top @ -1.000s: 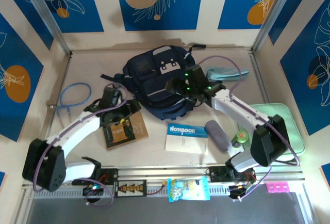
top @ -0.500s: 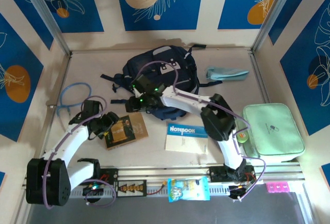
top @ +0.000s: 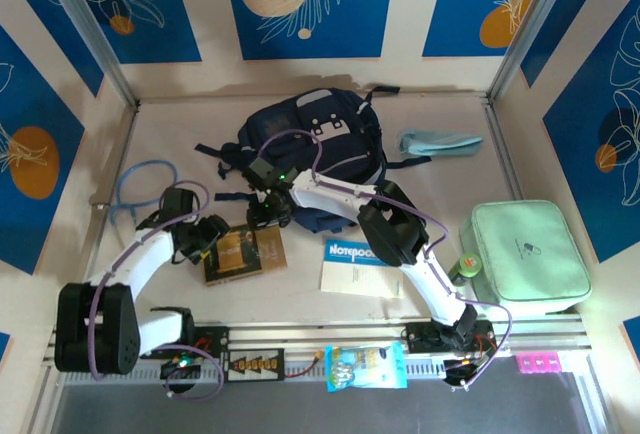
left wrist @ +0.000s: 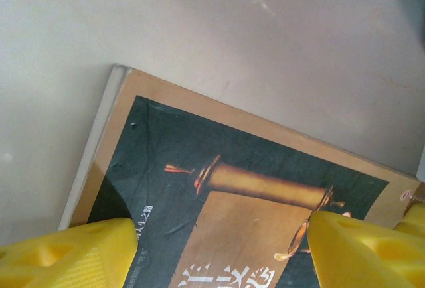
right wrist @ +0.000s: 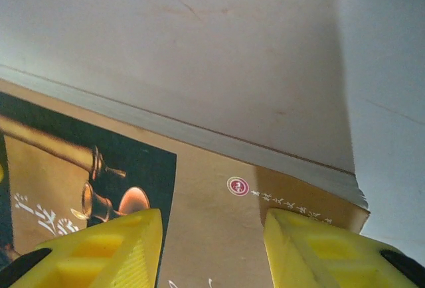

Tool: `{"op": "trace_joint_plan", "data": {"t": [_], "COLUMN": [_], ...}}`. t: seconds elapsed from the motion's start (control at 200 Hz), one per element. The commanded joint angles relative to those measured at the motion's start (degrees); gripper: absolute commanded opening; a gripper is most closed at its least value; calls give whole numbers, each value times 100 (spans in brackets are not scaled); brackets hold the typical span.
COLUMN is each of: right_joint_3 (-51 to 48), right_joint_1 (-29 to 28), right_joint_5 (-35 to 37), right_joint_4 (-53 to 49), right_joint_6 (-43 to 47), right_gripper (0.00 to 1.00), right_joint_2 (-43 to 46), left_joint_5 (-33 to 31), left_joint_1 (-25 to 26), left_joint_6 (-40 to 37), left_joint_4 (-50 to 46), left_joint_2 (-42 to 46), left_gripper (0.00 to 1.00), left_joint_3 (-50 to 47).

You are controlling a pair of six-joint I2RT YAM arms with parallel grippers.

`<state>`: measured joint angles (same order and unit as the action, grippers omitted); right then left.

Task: Pack the student bag

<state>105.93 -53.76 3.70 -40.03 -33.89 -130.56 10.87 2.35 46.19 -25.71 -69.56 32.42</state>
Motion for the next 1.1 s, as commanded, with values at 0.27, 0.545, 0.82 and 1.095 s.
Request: {"op": "trace_joint_plan", "data": {"t": [0.27, 0.545, 0.82, 1.095], "right_joint_3": [-1956, -2244, -1667, 16], "right_joint_1": [-343, -330, -121, 165], "right_joint_5": [-931, -1858, -823, -177], "right_joint_4": [0, 883, 1028, 64], "right_joint_6": [332, -116, -215, -127], "right_gripper": [44, 43, 45, 45], "right_joint_2": [984, 1692, 1827, 542], "left_joint_5": [559, 837, 135, 37], "left_joint_1": [-24, 54, -222, -305], "left_joint_6": [199, 185, -658, -635], "left_joint_4": [2004, 1978, -107, -585], "left_joint_2": [-2019, -2378, -850, 163], "left_gripper": [72, 75, 88, 85], "left_joint_3": [760, 1635, 1597, 518]}}
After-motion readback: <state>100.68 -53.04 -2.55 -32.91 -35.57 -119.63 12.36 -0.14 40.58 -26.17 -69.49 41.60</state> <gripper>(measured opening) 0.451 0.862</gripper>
